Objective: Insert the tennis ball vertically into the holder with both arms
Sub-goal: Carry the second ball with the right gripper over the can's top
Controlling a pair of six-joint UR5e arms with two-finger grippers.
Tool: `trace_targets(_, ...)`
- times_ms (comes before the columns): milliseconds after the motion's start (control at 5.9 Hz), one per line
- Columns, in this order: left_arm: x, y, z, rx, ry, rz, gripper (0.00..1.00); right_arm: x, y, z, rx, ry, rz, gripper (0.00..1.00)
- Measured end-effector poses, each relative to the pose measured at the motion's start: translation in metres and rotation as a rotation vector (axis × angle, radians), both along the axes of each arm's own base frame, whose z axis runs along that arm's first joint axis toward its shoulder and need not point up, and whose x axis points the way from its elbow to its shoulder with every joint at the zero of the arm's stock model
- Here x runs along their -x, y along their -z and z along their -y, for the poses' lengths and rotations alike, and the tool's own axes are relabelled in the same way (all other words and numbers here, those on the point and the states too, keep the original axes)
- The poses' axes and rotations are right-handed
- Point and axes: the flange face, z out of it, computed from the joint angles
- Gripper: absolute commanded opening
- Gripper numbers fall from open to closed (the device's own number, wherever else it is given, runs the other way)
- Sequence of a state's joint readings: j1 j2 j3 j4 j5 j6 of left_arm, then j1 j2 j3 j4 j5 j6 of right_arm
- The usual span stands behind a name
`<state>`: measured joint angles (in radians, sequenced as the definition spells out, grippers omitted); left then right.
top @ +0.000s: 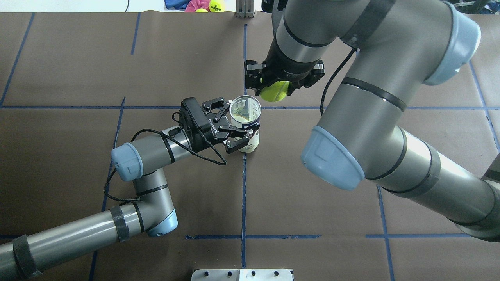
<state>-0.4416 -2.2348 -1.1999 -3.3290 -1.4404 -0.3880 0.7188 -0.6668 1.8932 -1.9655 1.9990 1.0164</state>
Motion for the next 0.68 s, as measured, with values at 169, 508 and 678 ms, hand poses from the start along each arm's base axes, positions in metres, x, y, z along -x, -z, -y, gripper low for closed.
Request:
trace_targets(169, 0.000, 0.000, 0.000, 0.000, 0.000, 0.000, 0.81, 0.019, 0.015, 0.008, 0.011, -0.004, -0.014, 0.00)
trace_targets(508, 0.000, -0.001, 0.000, 0.001, -0.001, 0.002, 0.81, 0.050, 0.021, 0.012, 0.013, -0.001, -0.048, 0.00)
trace_targets(678, 0.000, -0.001, -0.001, 0.000, -0.002, 0.002, 0.82, 0.058, 0.020, 0.012, 0.015, 0.002, -0.058, 0.03)
